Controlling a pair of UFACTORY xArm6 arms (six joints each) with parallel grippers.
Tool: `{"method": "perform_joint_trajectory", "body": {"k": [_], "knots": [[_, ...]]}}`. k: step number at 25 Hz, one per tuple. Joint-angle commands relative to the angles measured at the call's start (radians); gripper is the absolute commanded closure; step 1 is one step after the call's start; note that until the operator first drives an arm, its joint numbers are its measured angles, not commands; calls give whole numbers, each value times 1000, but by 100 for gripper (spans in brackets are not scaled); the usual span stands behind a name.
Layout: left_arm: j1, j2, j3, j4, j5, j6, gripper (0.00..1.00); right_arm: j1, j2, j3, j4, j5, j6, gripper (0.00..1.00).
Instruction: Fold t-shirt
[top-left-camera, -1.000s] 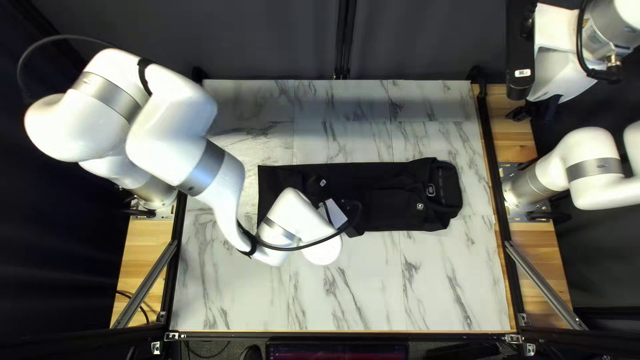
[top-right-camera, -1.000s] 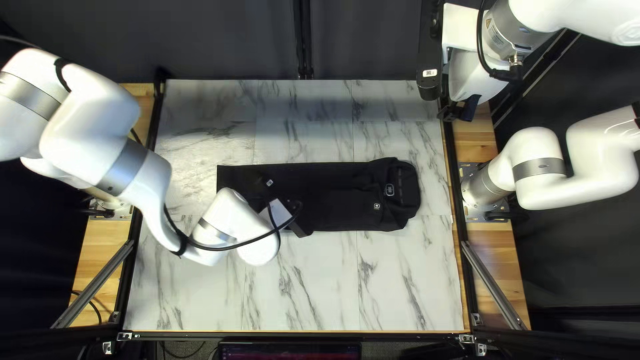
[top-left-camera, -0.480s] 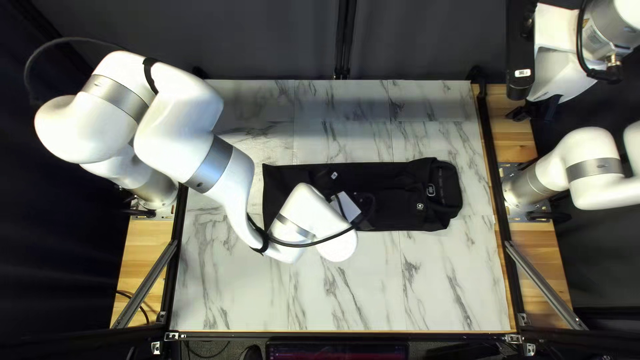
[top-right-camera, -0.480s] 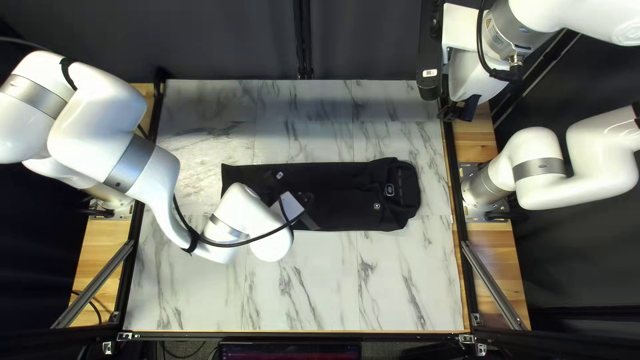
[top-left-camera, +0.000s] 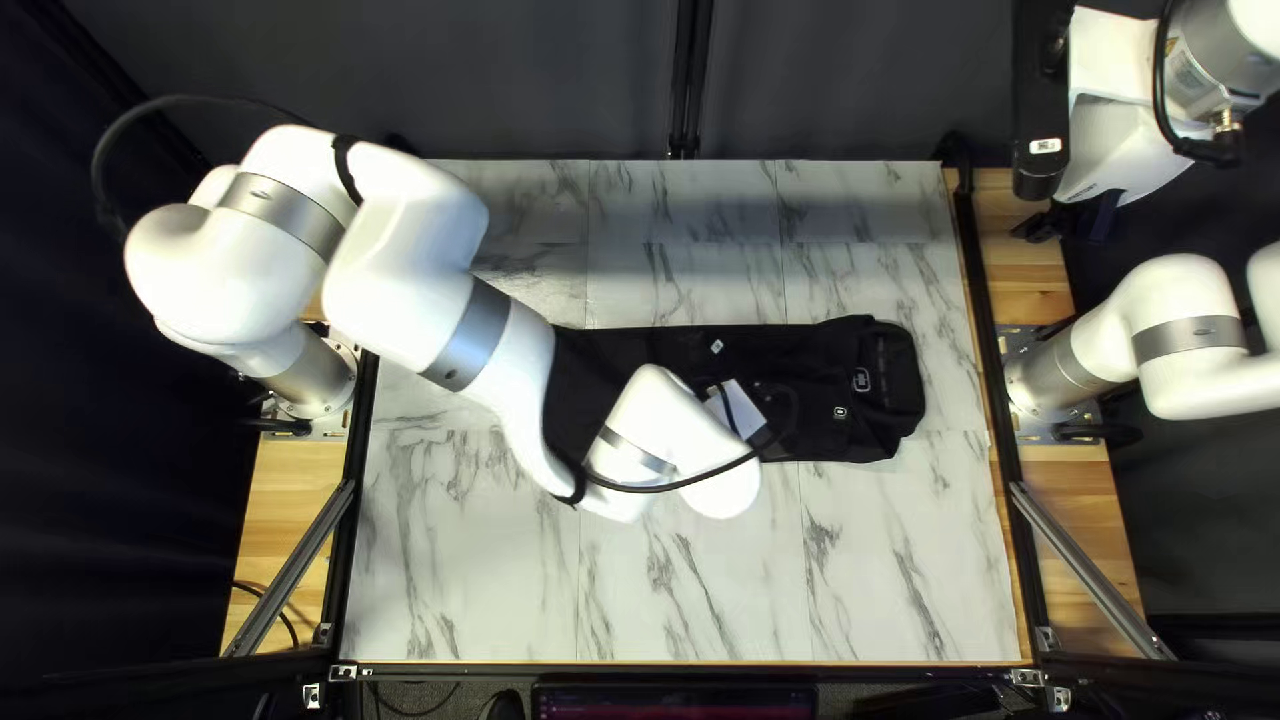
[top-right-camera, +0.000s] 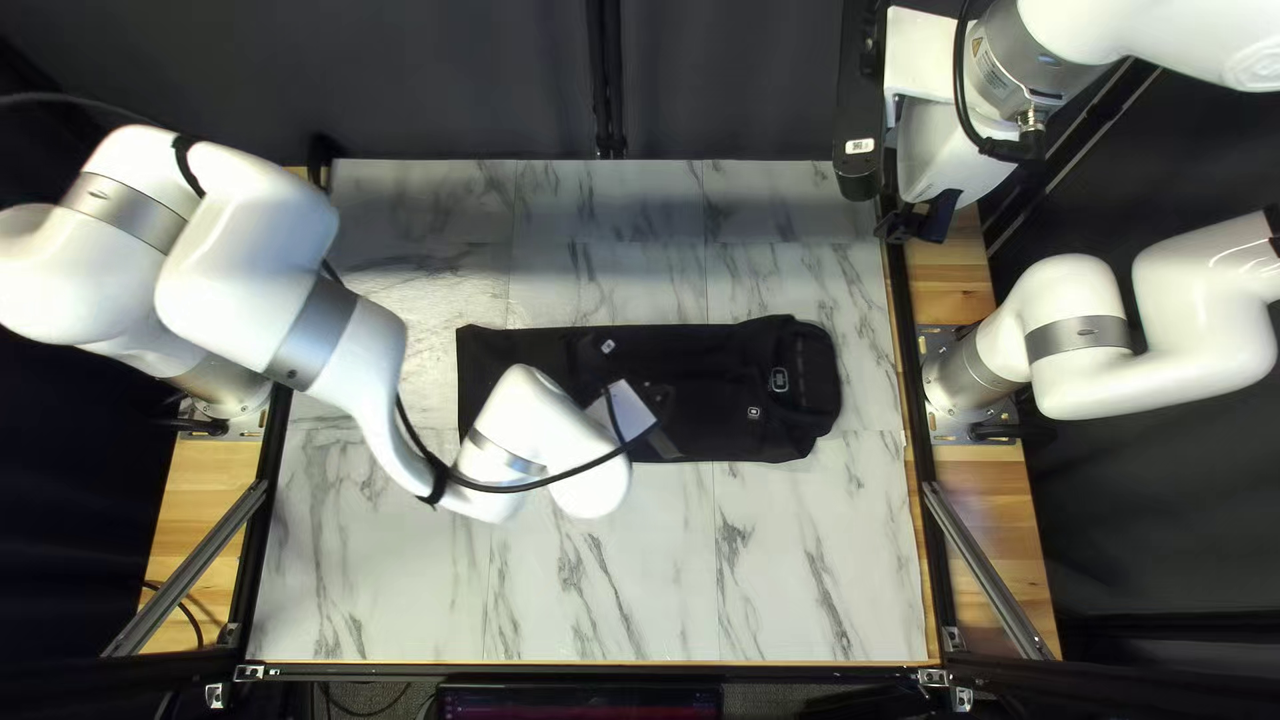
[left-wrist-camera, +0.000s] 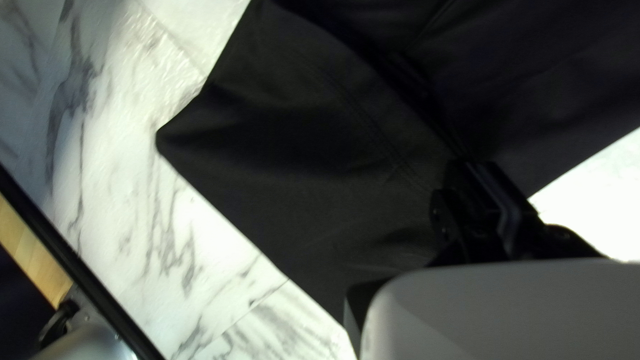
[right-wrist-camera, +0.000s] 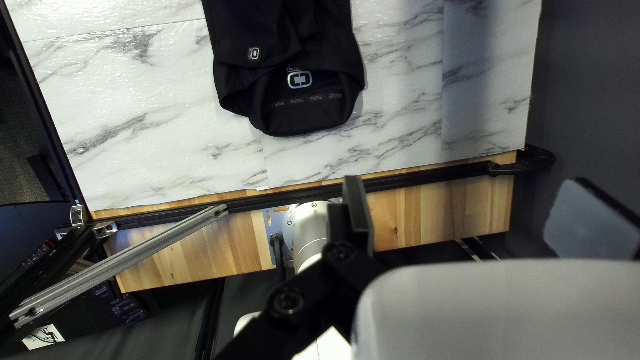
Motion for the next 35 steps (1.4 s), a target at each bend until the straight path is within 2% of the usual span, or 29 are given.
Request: {"method": "perform_joint_trajectory", "body": {"k": [1, 6, 7, 8, 12, 15, 17, 20, 22, 23, 26, 27, 28, 29, 30, 32, 35], "knots": [[0, 26, -11, -8, -24, 14, 100, 0, 0, 0, 0, 0, 0, 0], [4, 10, 43, -22, -65, 20, 100, 0, 0, 0, 0, 0, 0, 0], [5, 4, 51, -25, -69, 22, 54, 0, 0, 0, 0, 0, 0, 0], [8, -10, 73, -31, -79, 27, 0, 0, 0, 0, 0, 0, 0, 0], [11, -63, 134, -42, -107, 48, 0, 0, 0, 0, 0, 0, 0, 0], [11, -184, 238, -43, -141, 67, 0, 0, 0, 0, 0, 0, 0, 0], [23, -286, 317, -41, -161, 108, 0, 0, 0, 0, 0, 0, 0, 0], [102, -473, 508, -61, -291, 278, 0, 0, 0, 0, 0, 0, 0, 0], [160, -549, 605, -99, -394, 422, 0, 0, 0, 0, 0, 0, 0, 0], [212, -593, 679, -152, -492, 572, 0, 0, 0, 0, 0, 0, 0, 0], [299, -631, 796, -333, -672, 955, 0, 0, 0, 0, 0, 0, 0, 0], [311, -630, 810, -380, -698, 1036, 0, 0, 0, 0, 0, 0, 0, 0], [336, -616, 829, -489, -746, 1213, 0, 0, 0, 0, 0, 0, 0, 0], [345, -610, 833, -538, -760, 1289, 0, 0, 0, 0, 0, 0, 0, 0], [366, -581, 835, -637, -787, 1449, 0, 0, 0, 0, 0, 0, 0, 0], [388, -551, 833, -736, -804, 1617, 0, 0, 0, 0, 0, 0, 0, 0], [426, -491, 814, -923, -819, 1945, 0, 0, 0, 0, 0, 0, 0, 0]]}}
